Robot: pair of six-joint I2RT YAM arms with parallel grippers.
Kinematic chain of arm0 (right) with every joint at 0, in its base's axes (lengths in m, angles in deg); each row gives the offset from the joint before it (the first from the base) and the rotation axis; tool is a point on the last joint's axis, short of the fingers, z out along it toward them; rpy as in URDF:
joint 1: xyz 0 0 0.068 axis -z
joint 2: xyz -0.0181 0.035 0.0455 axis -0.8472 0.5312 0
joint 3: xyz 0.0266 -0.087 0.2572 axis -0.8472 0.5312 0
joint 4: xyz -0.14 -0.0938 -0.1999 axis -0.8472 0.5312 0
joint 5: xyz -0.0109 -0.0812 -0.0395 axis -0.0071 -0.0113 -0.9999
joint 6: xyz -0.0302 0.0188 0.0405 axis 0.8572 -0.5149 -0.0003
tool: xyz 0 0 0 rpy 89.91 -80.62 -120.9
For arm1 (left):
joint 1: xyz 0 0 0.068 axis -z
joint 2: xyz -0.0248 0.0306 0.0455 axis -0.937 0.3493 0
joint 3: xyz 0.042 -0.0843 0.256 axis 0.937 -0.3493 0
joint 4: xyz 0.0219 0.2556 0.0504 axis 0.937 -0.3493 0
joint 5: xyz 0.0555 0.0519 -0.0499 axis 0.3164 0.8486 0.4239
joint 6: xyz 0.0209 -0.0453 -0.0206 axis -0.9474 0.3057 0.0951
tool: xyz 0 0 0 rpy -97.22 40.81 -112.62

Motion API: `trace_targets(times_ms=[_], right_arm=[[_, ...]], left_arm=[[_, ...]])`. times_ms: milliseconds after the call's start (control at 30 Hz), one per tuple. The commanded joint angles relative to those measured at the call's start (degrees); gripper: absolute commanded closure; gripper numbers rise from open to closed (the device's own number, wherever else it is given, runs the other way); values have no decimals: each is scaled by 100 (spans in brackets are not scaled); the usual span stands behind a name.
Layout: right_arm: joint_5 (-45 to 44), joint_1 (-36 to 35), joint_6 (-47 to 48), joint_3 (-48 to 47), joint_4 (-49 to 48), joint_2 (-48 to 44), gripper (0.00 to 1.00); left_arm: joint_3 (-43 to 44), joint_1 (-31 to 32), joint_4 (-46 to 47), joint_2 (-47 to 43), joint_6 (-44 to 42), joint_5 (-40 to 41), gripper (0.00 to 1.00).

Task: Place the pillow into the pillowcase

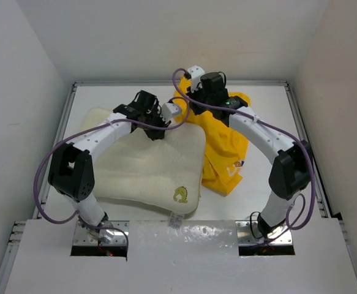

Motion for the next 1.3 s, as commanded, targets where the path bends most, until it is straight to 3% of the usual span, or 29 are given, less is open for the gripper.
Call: trace_targets(times_ms=[0, 233, 533, 667, 767, 867, 933, 967, 1033, 1067, 1100, 1133, 1167, 1267], right_arm=[[210, -256, 499, 60, 356, -268, 100], [36, -265, 886, 227, 1244, -400, 100], [-378, -107, 886, -246, 1200, -480, 100], [-1019, -98, 1096, -362, 1289, -321, 100], [-1012, -168, 1360, -598, 1306, 3, 100], [-529, -195, 1117, -1317, 1280, 521, 33], [-457, -168, 704, -1933, 1648, 715, 16], [-475, -151, 597, -1726, 1684, 629, 16], [-562, 7, 230, -911, 1282, 217, 19], [-624, 51, 122, 77, 723, -298, 29], [-677, 112, 0, 504, 430, -530, 50], [-677, 113, -167, 874, 218, -689, 83], [-556, 104, -212, 1226, 42, -786, 87], [-72, 87, -493, 1212, 224, -420, 82]], left_arm=[[119, -58, 1395, 43, 878, 1103, 100], [234, -216, 1624, 52, 1388, 2017, 100], [163, -366, 1027, -115, 835, 2211, 100], [303, -436, 843, -185, 931, 2124, 100], [409, -436, 772, -229, 958, 2123, 100], [288, -436, 937, -142, 896, 2158, 100], [129, -436, 1105, -98, 791, 2220, 100], [-115, -445, 1358, -89, 773, 2290, 100], [-258, -436, 1466, -71, 764, 2273, 100], [-319, -436, 1466, -54, 773, 2238, 100], [-337, -453, 1466, -36, 799, 2220, 100], [-381, -471, 1466, 25, 826, 2168, 100], [-390, -489, 1466, 60, 843, 2141, 100], [-452, -550, 1510, 157, 887, 2124, 100]])
